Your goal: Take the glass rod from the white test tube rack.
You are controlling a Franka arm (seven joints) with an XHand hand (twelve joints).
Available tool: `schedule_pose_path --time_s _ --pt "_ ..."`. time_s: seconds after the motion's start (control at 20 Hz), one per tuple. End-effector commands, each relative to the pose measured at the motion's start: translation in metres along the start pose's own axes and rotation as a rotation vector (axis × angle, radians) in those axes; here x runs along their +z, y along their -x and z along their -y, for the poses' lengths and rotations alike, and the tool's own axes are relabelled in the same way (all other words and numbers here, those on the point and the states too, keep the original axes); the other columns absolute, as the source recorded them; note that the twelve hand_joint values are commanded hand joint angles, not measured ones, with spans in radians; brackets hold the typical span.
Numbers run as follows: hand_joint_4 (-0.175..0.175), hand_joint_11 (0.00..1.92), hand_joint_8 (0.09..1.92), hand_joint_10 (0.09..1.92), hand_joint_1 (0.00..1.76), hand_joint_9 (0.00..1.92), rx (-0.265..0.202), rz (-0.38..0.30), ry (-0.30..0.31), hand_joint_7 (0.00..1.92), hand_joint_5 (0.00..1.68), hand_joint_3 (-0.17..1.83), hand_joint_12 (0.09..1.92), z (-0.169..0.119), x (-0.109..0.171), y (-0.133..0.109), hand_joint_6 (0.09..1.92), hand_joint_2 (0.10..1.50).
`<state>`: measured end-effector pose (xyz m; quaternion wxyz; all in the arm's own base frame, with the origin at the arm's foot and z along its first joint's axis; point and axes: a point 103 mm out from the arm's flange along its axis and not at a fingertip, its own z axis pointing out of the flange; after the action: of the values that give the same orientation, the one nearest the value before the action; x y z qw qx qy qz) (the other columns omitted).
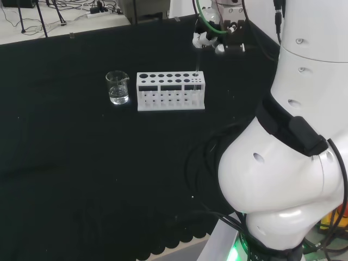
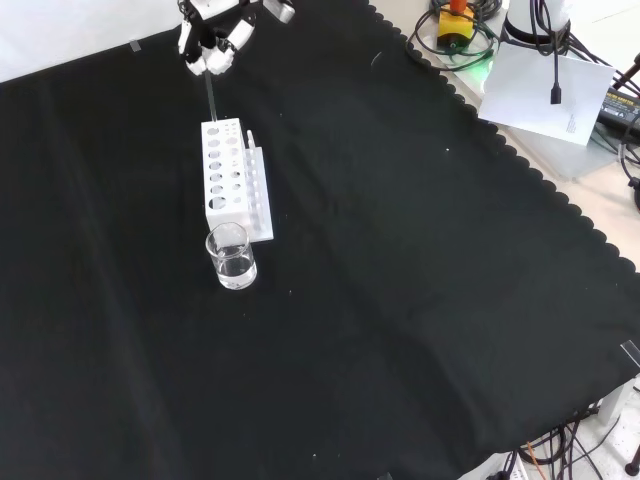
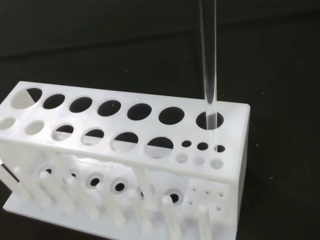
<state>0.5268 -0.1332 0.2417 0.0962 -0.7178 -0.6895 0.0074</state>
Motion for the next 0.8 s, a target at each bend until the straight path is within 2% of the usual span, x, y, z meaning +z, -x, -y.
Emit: schedule_pose_path --time_s 0.05,0.15,0.35,0.55,0.8 --pt "-0.175 1.67 1.2 0.99 1.28 1.53 0.006 0.044 0.141 1.06 1.03 -0.17 0.71 -0.002 -0.006 -0.012 0.74 1.18" --pt "-0.175 1.61 1.14 0.97 1.29 1.53 -0.002 0.016 0.205 1.09 1.12 -0.17 0.72 -0.002 -0.013 -0.016 0.59 1.15" --pt "-0.175 1.6 1.08 0.9 1.31 1.55 -0.008 0.007 0.241 1.13 1.22 -0.17 0.7 -0.002 -0.029 -0.022 0.41 1.12" --pt "-0.175 1.61 1.07 0.86 1.31 1.57 0.001 -0.009 0.26 1.14 1.25 -0.17 0.68 0.005 -0.046 -0.024 0.34 1.11" --pt "-0.175 1.62 1.09 0.85 1.31 1.59 0.028 -0.016 0.229 1.13 1.26 -0.17 0.67 0.019 -0.069 -0.027 0.31 1.12"
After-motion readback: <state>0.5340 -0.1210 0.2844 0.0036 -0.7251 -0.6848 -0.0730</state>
